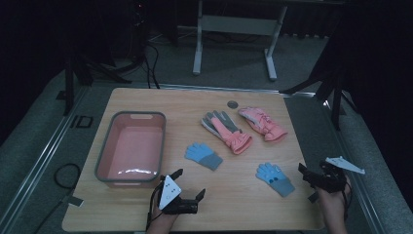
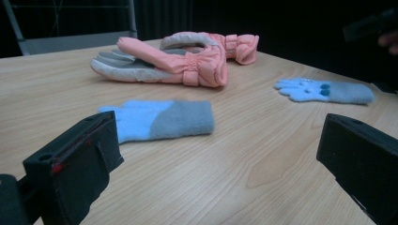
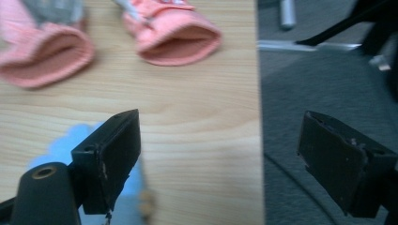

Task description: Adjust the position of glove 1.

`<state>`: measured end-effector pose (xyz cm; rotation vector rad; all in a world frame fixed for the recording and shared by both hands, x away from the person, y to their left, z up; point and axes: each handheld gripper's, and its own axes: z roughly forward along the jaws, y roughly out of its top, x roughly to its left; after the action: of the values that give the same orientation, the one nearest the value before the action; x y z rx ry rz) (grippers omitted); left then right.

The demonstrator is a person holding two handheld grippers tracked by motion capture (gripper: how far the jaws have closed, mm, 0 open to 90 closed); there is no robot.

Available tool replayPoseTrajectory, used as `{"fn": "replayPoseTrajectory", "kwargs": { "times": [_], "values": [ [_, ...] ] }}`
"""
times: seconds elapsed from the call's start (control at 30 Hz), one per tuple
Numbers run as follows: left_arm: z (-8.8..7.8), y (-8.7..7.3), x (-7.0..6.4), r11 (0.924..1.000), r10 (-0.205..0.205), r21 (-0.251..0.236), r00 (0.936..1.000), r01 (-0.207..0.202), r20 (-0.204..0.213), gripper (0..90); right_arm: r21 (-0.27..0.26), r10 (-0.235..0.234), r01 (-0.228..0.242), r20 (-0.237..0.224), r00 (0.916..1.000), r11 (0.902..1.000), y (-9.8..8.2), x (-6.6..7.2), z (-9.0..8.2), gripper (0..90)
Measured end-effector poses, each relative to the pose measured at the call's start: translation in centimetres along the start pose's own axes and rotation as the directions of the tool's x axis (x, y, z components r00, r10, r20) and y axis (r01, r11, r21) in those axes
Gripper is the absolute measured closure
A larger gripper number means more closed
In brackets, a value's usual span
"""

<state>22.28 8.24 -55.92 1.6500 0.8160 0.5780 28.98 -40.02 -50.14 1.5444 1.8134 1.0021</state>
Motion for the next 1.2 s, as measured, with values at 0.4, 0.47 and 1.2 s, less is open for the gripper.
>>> {"fn": "replayPoseTrajectory", "kwargs": {
  "times": [0.4, 0.47, 1.2],
  "values": [
    [0.1, 0.0, 0.2, 1.0000, -0.001, -0.006, 1.0000, 0.001, -0.002, 0.0, -0.042, -0.041, 0.038, -0.067, 0.9969, 0.9984, 4.6, 2.3, -0.5, 11.8],
    [0.1, 0.0, 0.2, 1.0000, -0.004, -0.008, 1.0000, 0.004, -0.004, 0.0, -0.045, -0.068, 0.064, -0.098, 0.9928, 0.9969, 5.2, 3.0, -0.3, 15.7],
    [0.1, 0.0, 0.2, 0.9998, -0.007, -0.016, 1.0000, 0.007, -0.004, 0.0, -0.049, -0.257, 0.256, -0.345, 0.9028, 0.9654, 8.6, 10.4, 3.1, 29.8]
  ]
}}
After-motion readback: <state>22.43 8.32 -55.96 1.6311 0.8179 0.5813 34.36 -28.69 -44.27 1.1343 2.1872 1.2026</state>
